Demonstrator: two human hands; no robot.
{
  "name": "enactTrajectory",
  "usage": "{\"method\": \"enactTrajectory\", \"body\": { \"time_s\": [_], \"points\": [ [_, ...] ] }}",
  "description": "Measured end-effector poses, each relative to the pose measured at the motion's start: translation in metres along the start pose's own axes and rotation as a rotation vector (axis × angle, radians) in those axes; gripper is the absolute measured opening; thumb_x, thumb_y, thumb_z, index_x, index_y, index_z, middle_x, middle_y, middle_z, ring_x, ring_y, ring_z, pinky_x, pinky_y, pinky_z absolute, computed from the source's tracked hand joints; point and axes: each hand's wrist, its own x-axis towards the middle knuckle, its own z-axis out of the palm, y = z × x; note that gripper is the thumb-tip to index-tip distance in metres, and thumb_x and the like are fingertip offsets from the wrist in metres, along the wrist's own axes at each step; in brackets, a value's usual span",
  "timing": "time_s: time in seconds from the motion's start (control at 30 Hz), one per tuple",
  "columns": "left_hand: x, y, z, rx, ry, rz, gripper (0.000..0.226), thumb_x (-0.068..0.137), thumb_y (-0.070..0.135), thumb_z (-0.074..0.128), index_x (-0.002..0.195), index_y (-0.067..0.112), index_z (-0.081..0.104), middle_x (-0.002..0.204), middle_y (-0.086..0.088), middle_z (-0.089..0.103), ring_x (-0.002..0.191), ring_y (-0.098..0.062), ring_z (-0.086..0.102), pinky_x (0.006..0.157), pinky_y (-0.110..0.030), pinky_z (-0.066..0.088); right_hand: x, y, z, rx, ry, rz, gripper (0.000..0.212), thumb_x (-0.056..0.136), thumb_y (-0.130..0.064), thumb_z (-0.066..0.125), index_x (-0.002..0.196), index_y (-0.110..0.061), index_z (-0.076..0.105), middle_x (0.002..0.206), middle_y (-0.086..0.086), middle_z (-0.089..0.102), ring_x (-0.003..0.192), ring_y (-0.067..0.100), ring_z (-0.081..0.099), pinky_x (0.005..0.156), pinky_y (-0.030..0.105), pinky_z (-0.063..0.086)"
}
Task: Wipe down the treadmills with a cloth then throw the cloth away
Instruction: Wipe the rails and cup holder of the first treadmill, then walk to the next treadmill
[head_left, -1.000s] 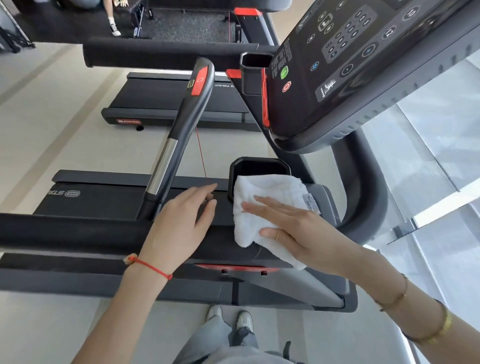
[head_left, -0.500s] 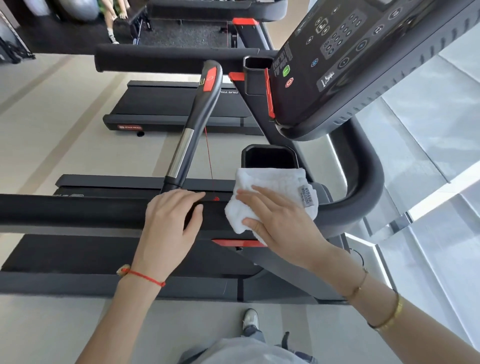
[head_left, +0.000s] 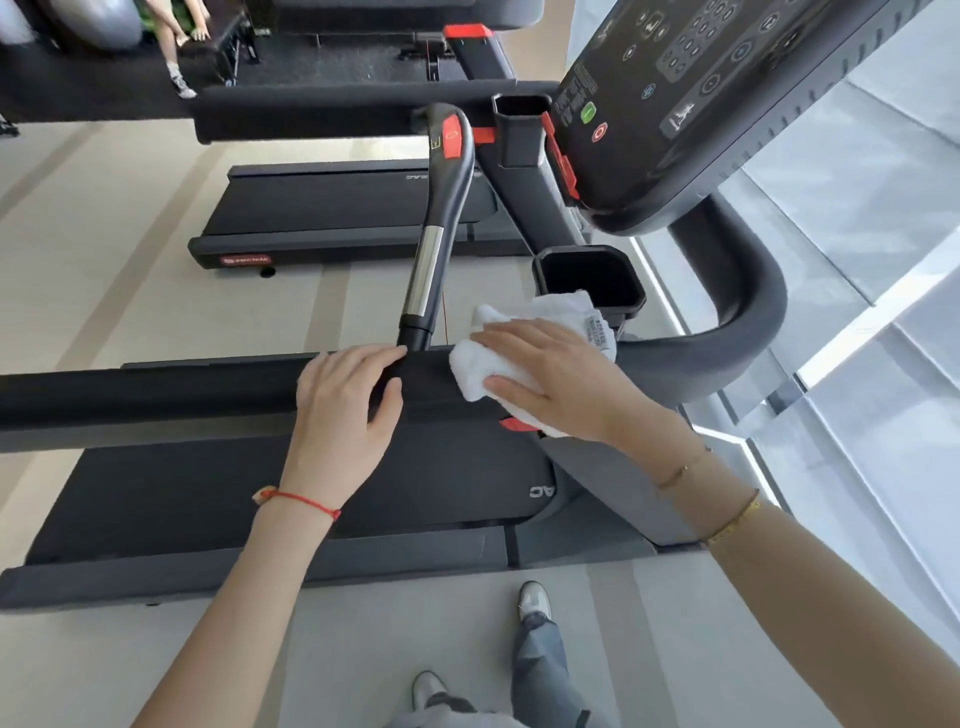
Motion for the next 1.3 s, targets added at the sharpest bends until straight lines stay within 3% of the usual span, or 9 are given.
{"method": "enactTrajectory", "body": {
  "time_s": [0.13, 0.4, 0.6, 0.93, 1.3],
  "points": [
    [-0.002, -0.005, -0.003, -0.001, -0.006, 0.050, 0.033, 0.096, 0.016, 0.056, 0.128, 0.018, 0.061, 0.127, 0.003, 0.062, 0.118, -0.017, 0.053, 0.114, -0.043, 0.028, -0.010, 0.007, -0.002, -0.188, 0.025, 0.085, 0.060, 0.093, -0.060, 0.045, 0.143, -0.029, 0.043, 0.143, -0.009, 0.048, 0.127, 0.017, 0.047, 0.112, 0.034, 0.023],
    [-0.002, -0.007, -0.006, 0.001, -0.003, 0.042, 0.031, 0.096, 0.018, 0.055, 0.126, 0.018, 0.062, 0.127, 0.004, 0.062, 0.121, -0.018, 0.053, 0.113, -0.047, 0.030, 0.012, -0.014, 0.026, -0.292, 0.138, 0.140, 0.061, 0.092, -0.069, 0.032, 0.131, -0.027, 0.054, 0.122, -0.005, 0.059, 0.096, 0.025, 0.060, 0.087, 0.040, 0.041],
    [-0.008, -0.018, -0.013, 0.042, 0.045, -0.073, 0.030, 0.096, 0.018, 0.055, 0.125, 0.017, 0.063, 0.127, 0.003, 0.063, 0.123, -0.018, 0.054, 0.117, -0.046, 0.025, 0.037, -0.028, 0.037, -0.256, 0.155, 0.042, 0.056, 0.093, -0.068, 0.034, 0.126, -0.028, 0.055, 0.113, -0.006, 0.061, 0.085, 0.023, 0.059, 0.079, 0.038, 0.043],
    [-0.039, -0.016, -0.036, 0.102, 0.228, -0.280, 0.029, 0.094, 0.013, 0.058, 0.122, 0.014, 0.065, 0.122, 0.001, 0.066, 0.117, -0.018, 0.058, 0.114, -0.045, 0.032, 0.073, -0.047, 0.037, -0.018, 0.190, -0.218, 0.039, 0.094, -0.051, 0.050, 0.123, -0.027, 0.056, 0.110, -0.005, 0.058, 0.094, 0.022, 0.052, 0.082, 0.033, 0.036],
    [-0.112, 0.004, -0.063, 0.210, 0.399, -0.593, 0.028, 0.095, 0.010, 0.058, 0.122, 0.011, 0.065, 0.120, -0.002, 0.067, 0.113, -0.022, 0.061, 0.100, -0.046, 0.046, 0.082, -0.103, 0.039, 0.237, 0.145, -0.544, 0.038, 0.092, -0.049, 0.055, 0.122, -0.027, 0.059, 0.111, -0.006, 0.059, 0.093, 0.020, 0.051, 0.086, 0.029, 0.032]
  ]
}}
